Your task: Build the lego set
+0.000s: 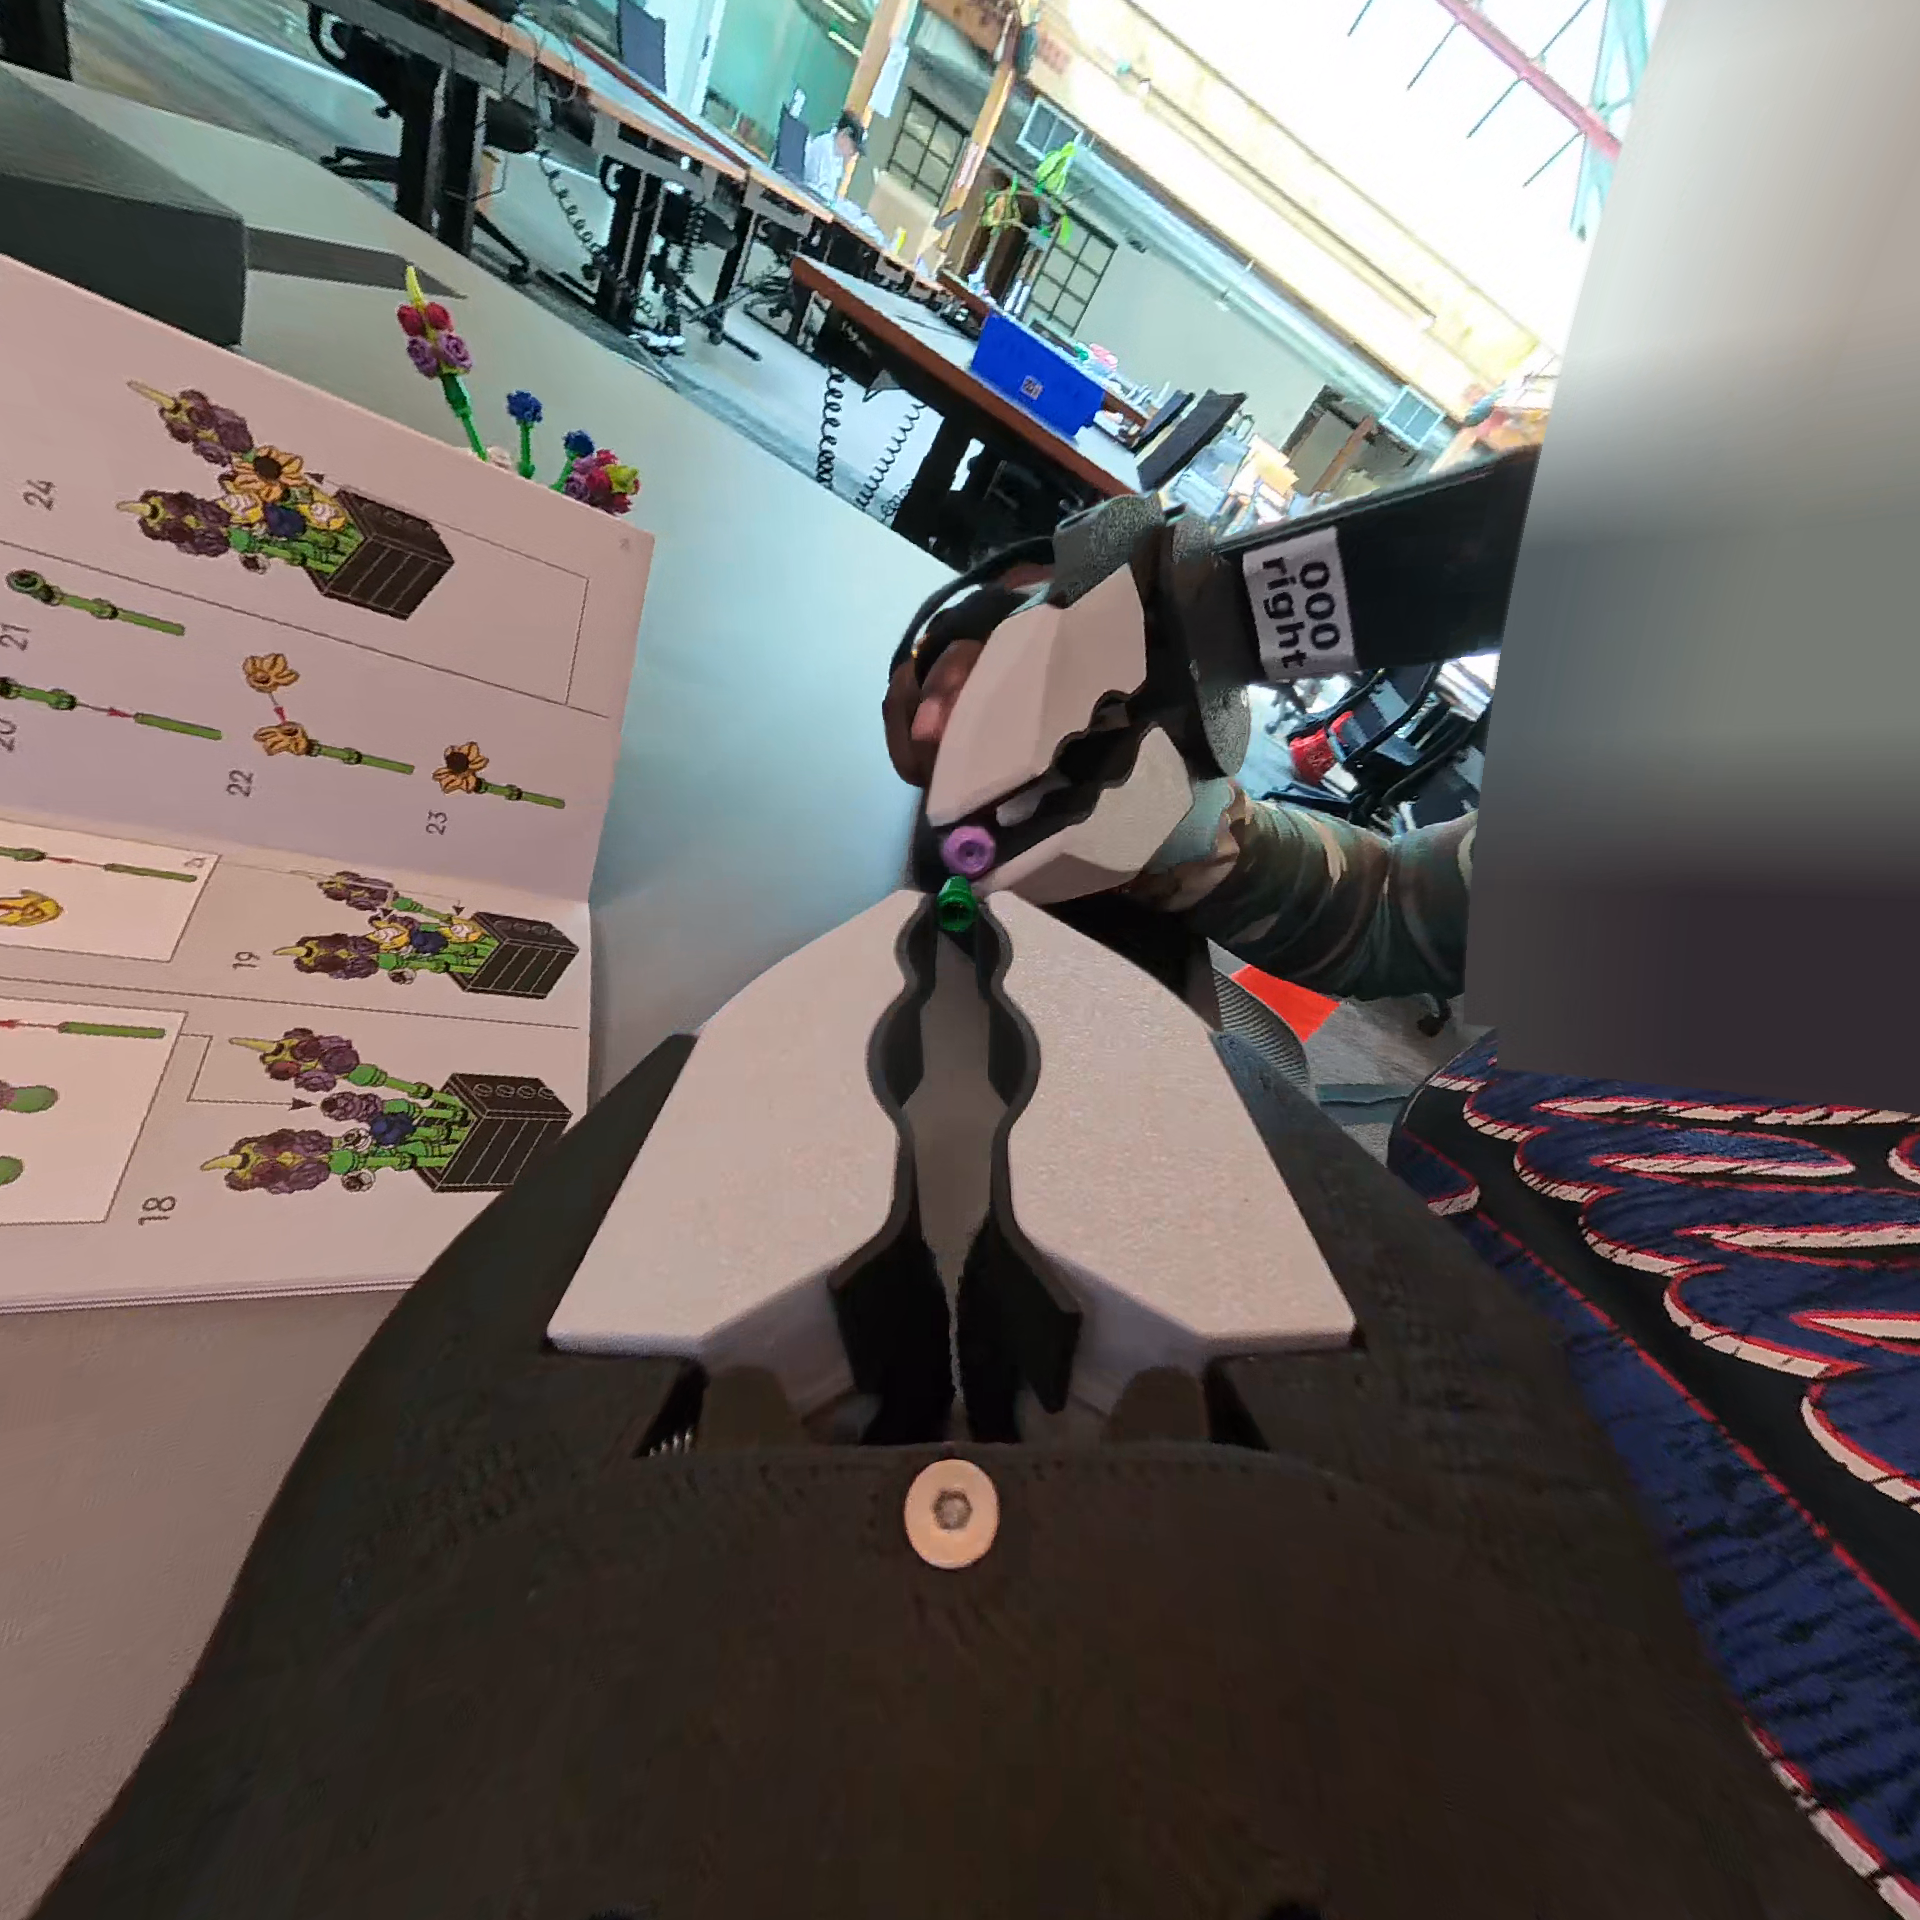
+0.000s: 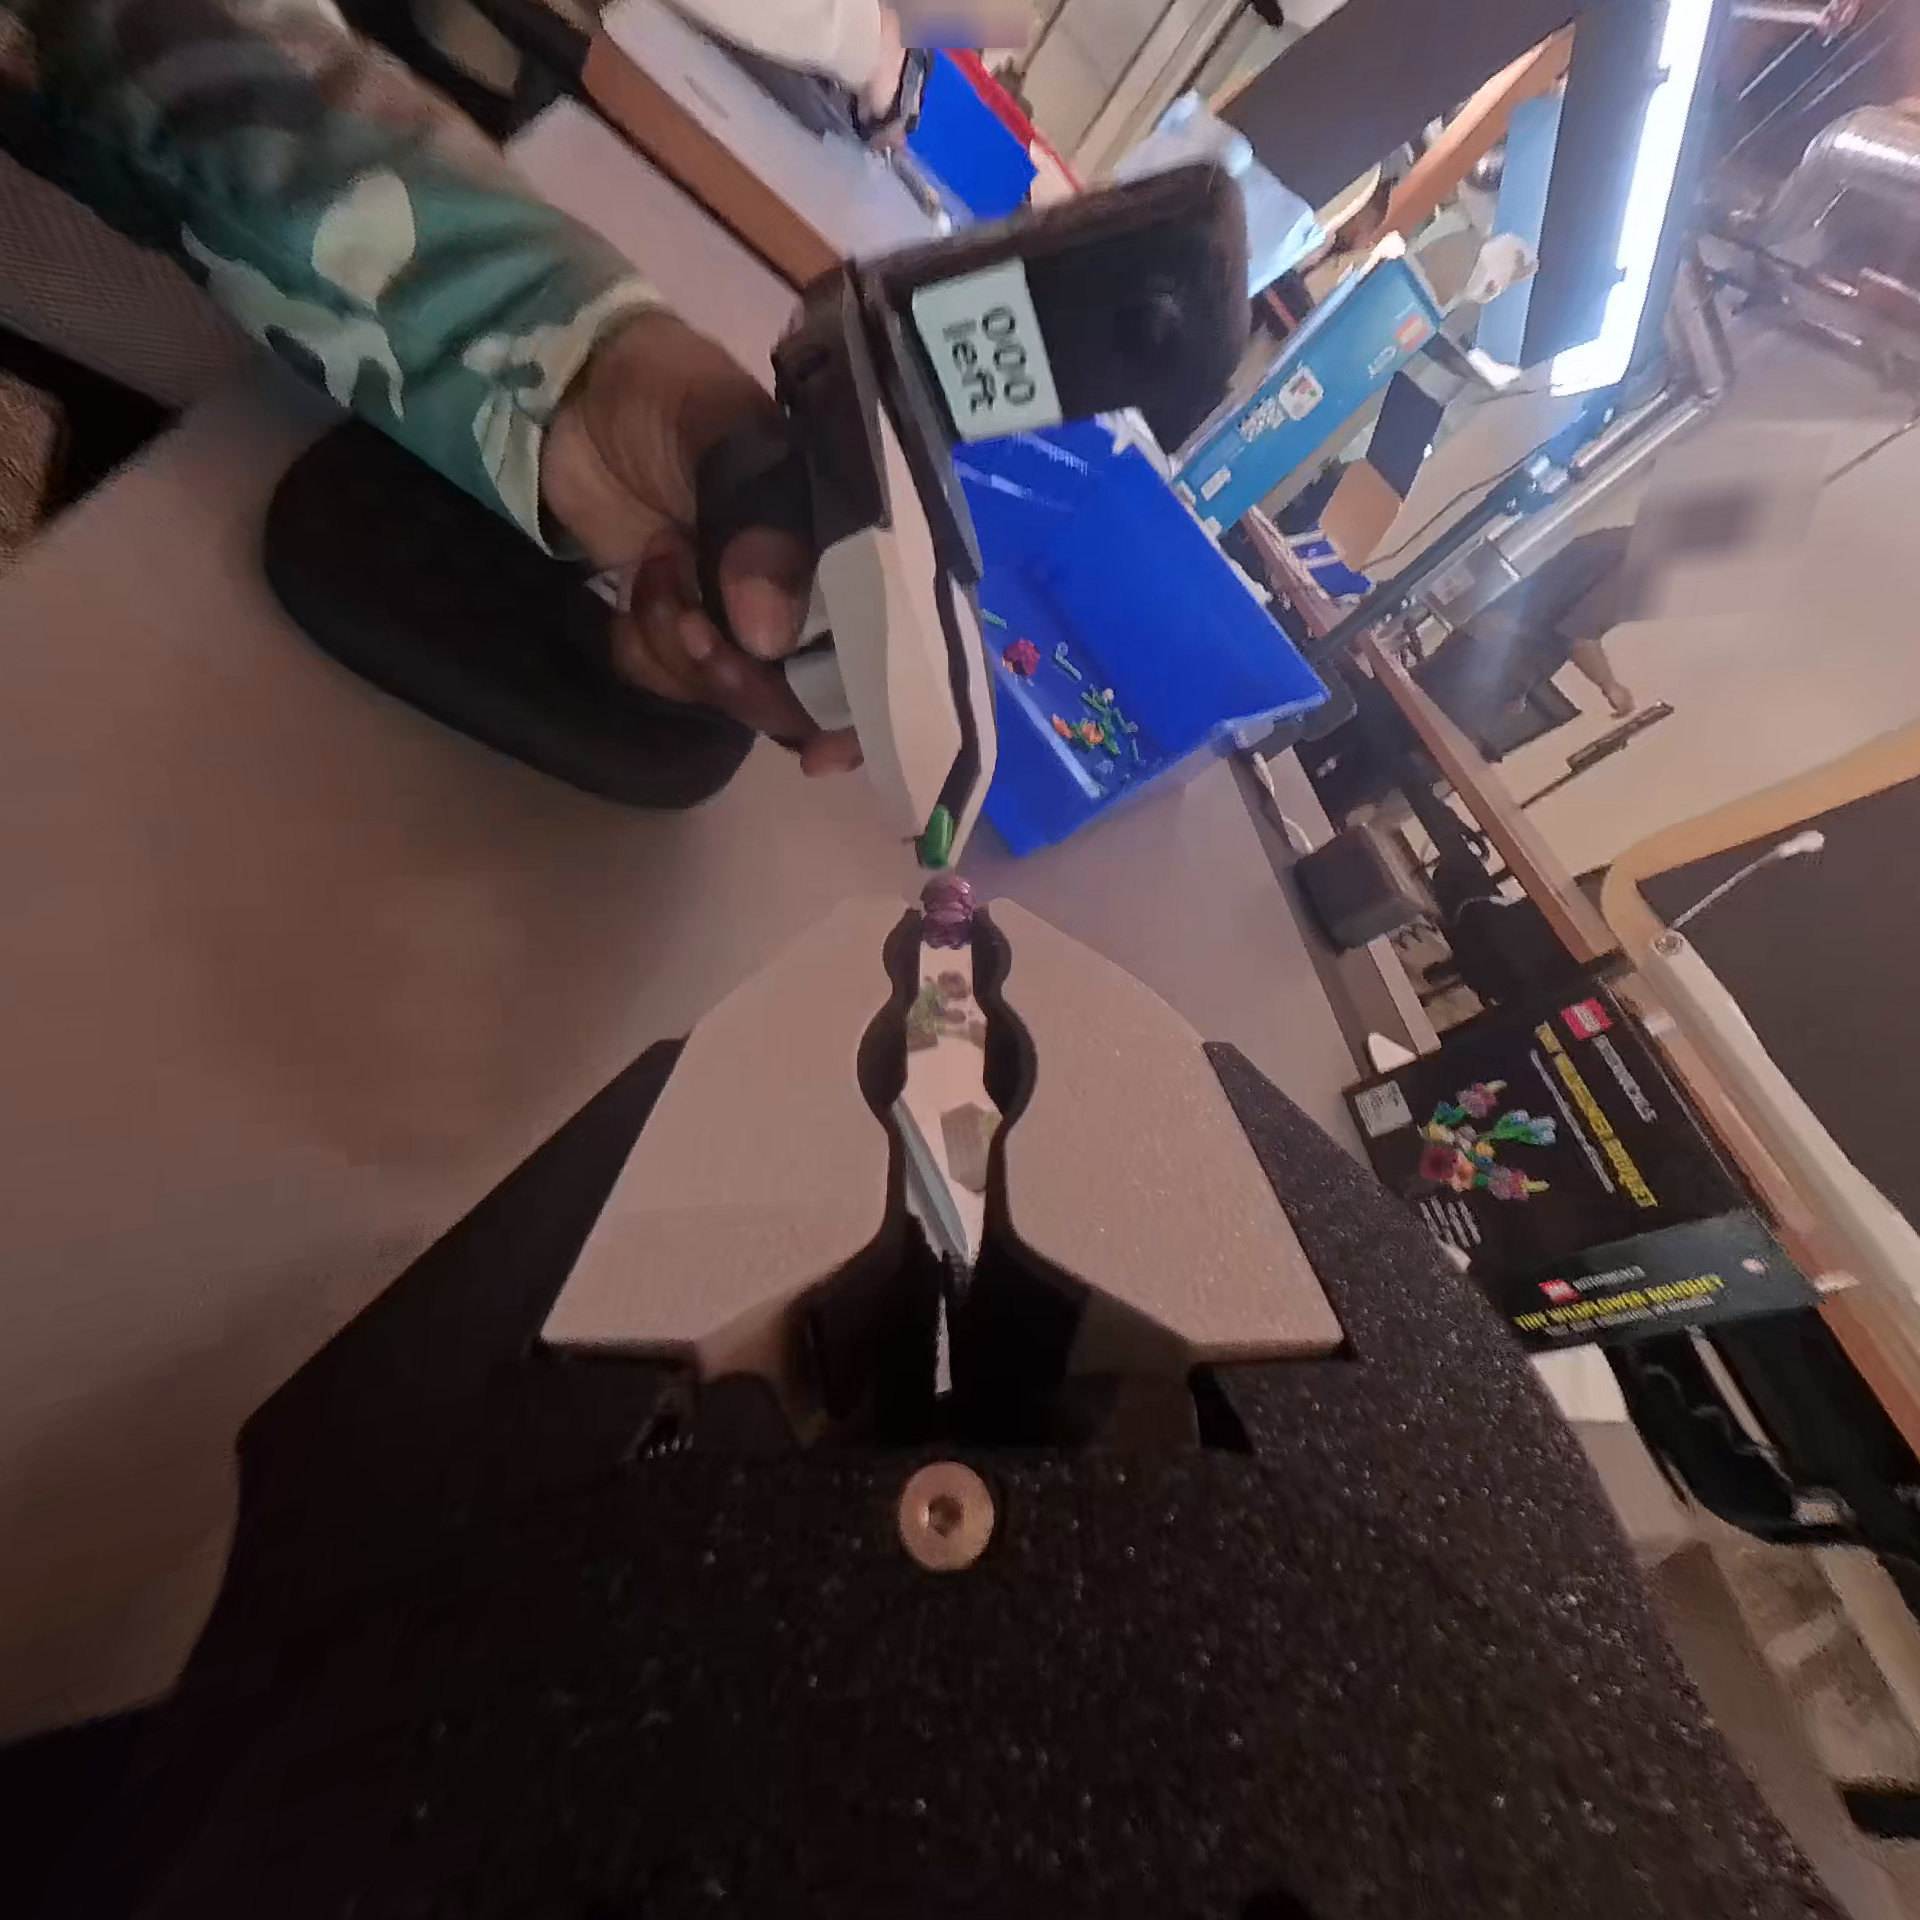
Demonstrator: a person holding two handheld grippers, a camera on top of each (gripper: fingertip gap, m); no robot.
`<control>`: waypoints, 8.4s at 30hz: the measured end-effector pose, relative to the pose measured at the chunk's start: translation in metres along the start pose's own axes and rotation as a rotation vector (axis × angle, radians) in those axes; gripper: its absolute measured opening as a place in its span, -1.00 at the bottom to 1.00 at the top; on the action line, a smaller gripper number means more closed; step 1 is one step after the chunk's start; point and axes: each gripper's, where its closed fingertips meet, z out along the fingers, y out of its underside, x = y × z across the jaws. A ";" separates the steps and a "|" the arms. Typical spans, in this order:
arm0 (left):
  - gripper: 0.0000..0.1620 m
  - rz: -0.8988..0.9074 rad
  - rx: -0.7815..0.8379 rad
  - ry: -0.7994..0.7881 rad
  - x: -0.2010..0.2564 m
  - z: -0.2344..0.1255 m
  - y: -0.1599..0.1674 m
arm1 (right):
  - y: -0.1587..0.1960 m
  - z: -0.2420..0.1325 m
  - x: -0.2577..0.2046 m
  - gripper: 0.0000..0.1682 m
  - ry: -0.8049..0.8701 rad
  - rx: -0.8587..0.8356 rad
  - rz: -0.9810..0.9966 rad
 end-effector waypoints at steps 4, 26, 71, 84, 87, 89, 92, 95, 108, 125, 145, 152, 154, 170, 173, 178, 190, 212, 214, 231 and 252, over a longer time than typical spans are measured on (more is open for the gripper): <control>-0.92 0.008 -0.023 -0.032 -0.003 0.002 0.003 | 0.005 0.001 -0.002 -0.89 0.011 -0.038 -0.046; -0.92 0.004 -0.107 -0.072 -0.008 0.008 0.013 | 0.015 0.006 -0.012 -0.89 -0.019 -0.084 -0.061; -0.92 -0.106 0.278 0.181 0.016 0.004 -0.037 | -0.024 -0.005 0.024 -0.75 -0.075 0.381 0.597; -0.43 0.224 0.154 -0.106 -0.003 -0.002 -0.034 | -0.004 -0.022 0.022 -0.88 -0.213 0.183 0.681; -0.43 0.408 0.041 -0.325 -0.027 -0.021 -0.025 | 0.036 -0.026 -0.004 -0.88 -0.343 -0.222 0.736; -0.44 0.413 0.047 -0.321 -0.027 -0.023 -0.023 | 0.056 -0.030 -0.016 -0.88 -0.355 -0.469 0.657; -0.43 0.388 0.031 -0.344 -0.033 -0.022 -0.021 | 0.059 -0.029 -0.030 -0.88 -0.412 -0.646 0.591; -0.43 0.349 -0.015 -0.347 -0.039 -0.018 -0.016 | 0.061 -0.025 -0.033 -0.88 -0.417 -0.733 0.555; -0.44 0.154 0.266 -0.218 -0.031 -0.044 -0.044 | 0.074 -0.019 -0.037 -0.88 -0.414 -0.820 0.530; -0.37 0.365 0.085 -0.137 -0.007 -0.021 -0.021 | 0.069 -0.016 -0.029 -0.66 -0.370 -0.723 0.575; -0.28 0.396 -0.384 -0.787 -0.084 -0.239 -0.118 | 0.046 -0.029 0.052 -0.59 0.226 0.012 0.584; -0.77 0.097 -0.660 -0.909 -0.211 -0.284 -0.103 | 0.048 -0.031 0.055 -0.59 0.239 0.024 0.607; -0.80 -0.031 -0.687 -0.912 -0.238 -0.282 -0.093 | 0.049 -0.033 0.057 -0.59 0.247 0.027 0.613; -0.75 -0.264 -0.839 -0.961 -0.302 -0.283 -0.049 | 0.048 -0.033 0.055 -0.59 0.233 0.030 0.609; -0.76 -0.287 -0.826 -0.966 -0.306 -0.284 -0.046 | 0.049 -0.034 0.055 -0.59 0.236 0.032 0.611; -0.78 -0.291 -0.830 -0.962 -0.307 -0.285 -0.042 | 0.049 -0.034 0.056 -0.59 0.240 0.036 0.617; -0.91 -0.146 -0.658 -0.942 -0.288 -0.281 -0.075 | 0.048 -0.034 0.054 -0.59 0.232 0.034 0.606; -0.91 -0.395 0.540 0.533 0.073 -0.073 -0.113 | -0.107 -0.023 0.047 -0.94 0.106 0.351 0.156; -0.91 -0.407 0.507 0.540 0.077 -0.062 -0.105 | -0.115 -0.017 0.047 -0.93 0.071 0.321 0.132; -0.91 -0.442 0.399 0.542 0.074 -0.036 -0.089 | -0.111 0.002 0.046 -0.91 -0.002 0.215 0.060; -0.51 0.049 -0.028 -0.018 0.023 0.000 -0.037 | -0.066 -0.052 0.056 -0.95 0.071 0.218 0.310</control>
